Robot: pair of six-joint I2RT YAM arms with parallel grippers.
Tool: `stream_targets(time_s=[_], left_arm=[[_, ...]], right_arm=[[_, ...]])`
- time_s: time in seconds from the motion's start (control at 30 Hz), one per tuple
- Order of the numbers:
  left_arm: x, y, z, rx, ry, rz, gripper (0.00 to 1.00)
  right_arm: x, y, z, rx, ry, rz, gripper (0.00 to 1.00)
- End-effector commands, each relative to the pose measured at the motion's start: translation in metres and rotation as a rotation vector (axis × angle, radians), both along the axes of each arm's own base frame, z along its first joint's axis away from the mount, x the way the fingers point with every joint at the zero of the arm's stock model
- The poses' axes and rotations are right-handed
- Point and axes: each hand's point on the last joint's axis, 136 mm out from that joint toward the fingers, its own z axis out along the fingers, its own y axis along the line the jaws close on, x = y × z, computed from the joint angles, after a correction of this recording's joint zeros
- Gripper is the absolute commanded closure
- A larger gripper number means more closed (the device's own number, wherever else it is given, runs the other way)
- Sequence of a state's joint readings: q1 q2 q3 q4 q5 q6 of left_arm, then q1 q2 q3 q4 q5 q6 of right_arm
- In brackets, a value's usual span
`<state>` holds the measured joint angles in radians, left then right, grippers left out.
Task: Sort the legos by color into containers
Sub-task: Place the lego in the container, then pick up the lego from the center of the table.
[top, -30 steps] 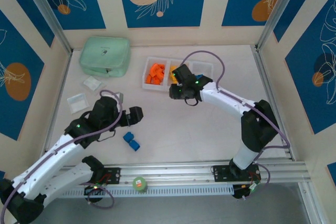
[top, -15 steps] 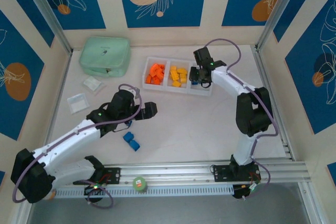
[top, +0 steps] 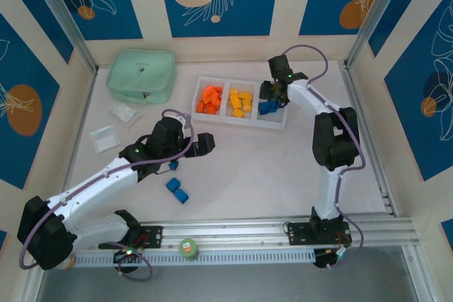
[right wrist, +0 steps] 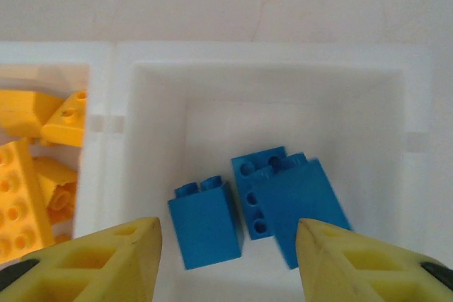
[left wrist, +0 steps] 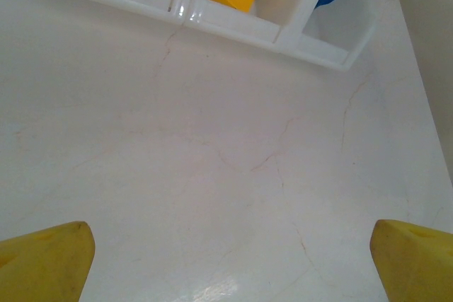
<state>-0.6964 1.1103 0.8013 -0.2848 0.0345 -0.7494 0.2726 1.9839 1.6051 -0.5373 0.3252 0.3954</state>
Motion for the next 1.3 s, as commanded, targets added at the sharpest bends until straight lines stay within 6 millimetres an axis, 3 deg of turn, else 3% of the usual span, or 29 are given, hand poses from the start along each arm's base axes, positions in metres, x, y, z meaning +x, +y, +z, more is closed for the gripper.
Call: stream_targets(time_s=[0.0, 0.27, 0.43, 0.63, 0.93, 1.27], left_arm=[[0.002, 0.000, 0.016, 0.007, -0.046, -0.006, 0.01], [-0.013, 0.023, 0.019, 0.042, -0.051, 0.025, 0.01], [-0.029, 0.050, 0.022, 0.081, -0.050, 0.068, 0.01], [-0.051, 0.081, 0.028, 0.117, -0.050, 0.121, 0.01], [-0.078, 0.116, 0.028, 0.158, -0.022, 0.177, 0.01], [-0.092, 0.133, 0.030, 0.160, -0.037, 0.206, 0.01]], right_arm=[[-0.023, 0.023, 0.030, 0.044, -0.036, 0.064, 0.45], [-0.094, 0.087, 0.032, 0.122, -0.004, 0.208, 0.38], [-0.142, 0.145, 0.026, 0.192, 0.044, 0.314, 0.34], [-0.183, 0.216, 0.015, 0.267, 0.079, 0.426, 0.30], [-0.221, 0.299, -0.014, 0.303, 0.175, 0.531, 0.24], [-0.230, 0.345, -0.048, 0.247, 0.230, 0.533, 0.22]])
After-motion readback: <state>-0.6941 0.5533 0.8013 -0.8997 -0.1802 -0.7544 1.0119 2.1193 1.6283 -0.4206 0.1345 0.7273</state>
